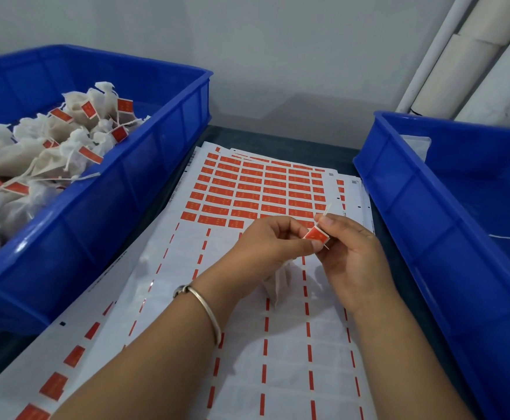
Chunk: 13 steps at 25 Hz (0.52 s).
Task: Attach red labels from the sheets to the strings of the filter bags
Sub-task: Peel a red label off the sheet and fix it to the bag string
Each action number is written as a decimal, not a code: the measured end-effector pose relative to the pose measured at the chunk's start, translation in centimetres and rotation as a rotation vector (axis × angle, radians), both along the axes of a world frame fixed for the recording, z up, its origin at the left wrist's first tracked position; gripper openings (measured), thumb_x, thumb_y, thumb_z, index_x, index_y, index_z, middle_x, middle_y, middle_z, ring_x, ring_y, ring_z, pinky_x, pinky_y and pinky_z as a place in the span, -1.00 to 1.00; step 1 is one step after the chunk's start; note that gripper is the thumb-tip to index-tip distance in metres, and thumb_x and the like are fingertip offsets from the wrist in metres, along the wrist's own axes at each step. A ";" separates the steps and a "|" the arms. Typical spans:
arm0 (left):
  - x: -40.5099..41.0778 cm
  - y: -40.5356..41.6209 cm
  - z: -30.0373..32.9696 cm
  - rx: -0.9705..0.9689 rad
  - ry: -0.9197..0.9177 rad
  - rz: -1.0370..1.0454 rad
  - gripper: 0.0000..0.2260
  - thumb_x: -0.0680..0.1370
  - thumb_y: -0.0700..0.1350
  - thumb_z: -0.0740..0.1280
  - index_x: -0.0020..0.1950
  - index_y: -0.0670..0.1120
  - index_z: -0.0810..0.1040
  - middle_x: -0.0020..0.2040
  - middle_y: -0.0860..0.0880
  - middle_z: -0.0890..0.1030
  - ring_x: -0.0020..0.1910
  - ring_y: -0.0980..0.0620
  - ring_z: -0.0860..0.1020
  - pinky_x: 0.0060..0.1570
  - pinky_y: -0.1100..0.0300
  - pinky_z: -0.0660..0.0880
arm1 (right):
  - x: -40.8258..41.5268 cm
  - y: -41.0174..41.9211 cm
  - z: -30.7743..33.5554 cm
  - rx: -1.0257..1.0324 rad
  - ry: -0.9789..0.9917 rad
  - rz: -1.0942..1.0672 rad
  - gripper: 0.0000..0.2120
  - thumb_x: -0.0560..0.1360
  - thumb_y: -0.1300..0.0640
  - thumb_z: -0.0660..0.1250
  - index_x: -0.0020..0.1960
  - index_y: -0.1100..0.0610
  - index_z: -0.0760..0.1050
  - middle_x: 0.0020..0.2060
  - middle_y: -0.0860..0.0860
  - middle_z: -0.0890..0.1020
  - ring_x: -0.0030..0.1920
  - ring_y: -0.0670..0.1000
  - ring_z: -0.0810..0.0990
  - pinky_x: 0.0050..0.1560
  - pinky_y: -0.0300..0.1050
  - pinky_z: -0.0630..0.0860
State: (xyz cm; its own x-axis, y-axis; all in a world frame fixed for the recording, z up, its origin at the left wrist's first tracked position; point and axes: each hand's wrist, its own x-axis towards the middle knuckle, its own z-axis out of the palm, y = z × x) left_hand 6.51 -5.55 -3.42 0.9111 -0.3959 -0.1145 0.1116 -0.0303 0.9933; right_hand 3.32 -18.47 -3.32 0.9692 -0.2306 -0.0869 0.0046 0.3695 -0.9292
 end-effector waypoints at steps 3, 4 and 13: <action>-0.1 0.0 -0.1 0.022 -0.016 -0.003 -0.94 0.42 -0.12 0.46 -0.24 0.01 0.63 -0.26 0.11 0.65 -0.16 0.09 0.62 -0.09 0.27 0.50 | 0.0 -0.1 -0.2 0.006 -0.001 0.005 -0.84 0.50 0.19 0.32 0.00 0.02 0.62 0.03 0.01 0.68 0.06 0.06 0.66 0.05 -0.02 0.61; -0.1 0.0 -0.1 0.025 -0.021 0.001 -0.92 0.41 -0.12 0.46 -0.26 0.02 0.63 -0.27 0.12 0.65 -0.15 0.08 0.62 -0.08 0.26 0.50 | 0.1 -0.1 -0.3 -0.002 -0.006 0.010 -0.85 0.49 0.19 0.33 -0.04 0.00 0.64 0.03 0.00 0.69 0.05 0.05 0.66 0.04 -0.03 0.61; 0.1 0.2 -0.5 -0.034 -0.124 0.064 -0.85 0.45 -0.20 0.42 -0.30 0.00 0.60 -0.30 0.07 0.65 -0.20 0.11 0.63 -0.23 0.39 0.51 | 0.4 0.3 -0.8 -0.384 -0.127 -0.002 -0.81 0.39 0.12 0.46 -0.03 -0.09 0.59 -0.14 -0.15 0.69 -0.03 -0.13 0.66 -0.14 -0.30 0.58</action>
State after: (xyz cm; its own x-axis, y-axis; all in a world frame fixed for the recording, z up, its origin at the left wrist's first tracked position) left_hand 6.58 -5.39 -3.95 0.9410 -0.3382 0.0132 -0.0116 0.0069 0.9999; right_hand 3.72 -18.18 -4.16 0.9662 -0.2247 0.1267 0.1289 -0.0050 -0.9916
